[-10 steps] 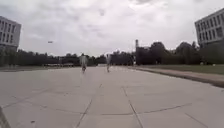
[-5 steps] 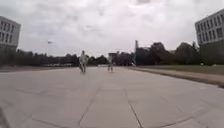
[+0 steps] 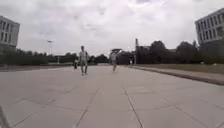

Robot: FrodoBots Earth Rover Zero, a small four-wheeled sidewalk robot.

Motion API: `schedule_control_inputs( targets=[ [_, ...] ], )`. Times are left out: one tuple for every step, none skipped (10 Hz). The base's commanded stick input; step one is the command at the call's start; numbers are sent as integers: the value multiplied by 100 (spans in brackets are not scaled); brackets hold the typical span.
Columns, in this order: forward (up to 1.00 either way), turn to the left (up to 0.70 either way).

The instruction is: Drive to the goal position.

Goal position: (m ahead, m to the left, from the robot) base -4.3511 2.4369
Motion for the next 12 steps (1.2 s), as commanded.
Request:
schedule_control_inputs(
  targets=[
    [69,0],
    [53,0],
    [32,0],
    [20,0],
    [8,0],
    [0,0],
    [0,0],
    [0,0],
    [0,0],
    [0,0],
    [0,0],
    [0,0]
  ],
)
